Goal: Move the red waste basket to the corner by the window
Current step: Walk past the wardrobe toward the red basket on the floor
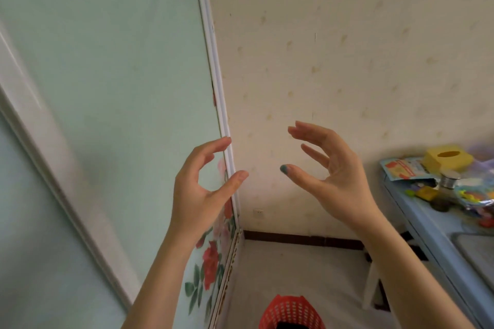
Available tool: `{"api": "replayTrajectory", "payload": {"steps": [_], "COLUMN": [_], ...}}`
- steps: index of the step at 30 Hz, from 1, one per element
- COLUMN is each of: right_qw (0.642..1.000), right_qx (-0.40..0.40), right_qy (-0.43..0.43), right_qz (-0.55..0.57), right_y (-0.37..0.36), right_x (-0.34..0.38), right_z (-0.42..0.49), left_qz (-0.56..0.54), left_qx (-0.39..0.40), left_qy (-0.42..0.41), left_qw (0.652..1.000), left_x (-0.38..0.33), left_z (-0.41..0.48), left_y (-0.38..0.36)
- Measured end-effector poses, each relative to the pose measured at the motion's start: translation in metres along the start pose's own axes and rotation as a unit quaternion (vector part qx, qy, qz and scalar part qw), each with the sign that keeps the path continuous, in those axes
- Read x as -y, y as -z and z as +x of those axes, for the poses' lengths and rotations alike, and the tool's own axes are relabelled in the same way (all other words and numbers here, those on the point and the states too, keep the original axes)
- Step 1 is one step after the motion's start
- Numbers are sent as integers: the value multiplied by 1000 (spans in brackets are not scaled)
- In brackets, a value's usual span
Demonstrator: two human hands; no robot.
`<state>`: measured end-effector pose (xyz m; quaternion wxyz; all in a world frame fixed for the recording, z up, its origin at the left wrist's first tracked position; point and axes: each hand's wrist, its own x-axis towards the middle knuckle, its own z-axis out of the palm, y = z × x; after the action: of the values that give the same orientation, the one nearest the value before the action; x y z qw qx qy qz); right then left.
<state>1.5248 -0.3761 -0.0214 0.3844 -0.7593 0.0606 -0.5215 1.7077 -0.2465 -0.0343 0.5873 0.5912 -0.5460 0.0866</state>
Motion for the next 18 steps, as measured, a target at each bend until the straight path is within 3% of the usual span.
{"api": "replayTrajectory", "payload": {"steps": [7, 18], "right_qw": [1000, 992], "right_qx": [-19, -32], "right_qy": [-22, -123], "right_qz": [-10, -23], "right_y": [-2, -11], "right_x": [-75, -181], "right_z": [40, 48], "left_qz": [-14, -45], "left_qx": [23, 71], "left_qy": [15, 79], "left_qw": [1000, 993], "left_x": [69, 175], "left_z": [44, 61], "left_y": [-40, -99]}}
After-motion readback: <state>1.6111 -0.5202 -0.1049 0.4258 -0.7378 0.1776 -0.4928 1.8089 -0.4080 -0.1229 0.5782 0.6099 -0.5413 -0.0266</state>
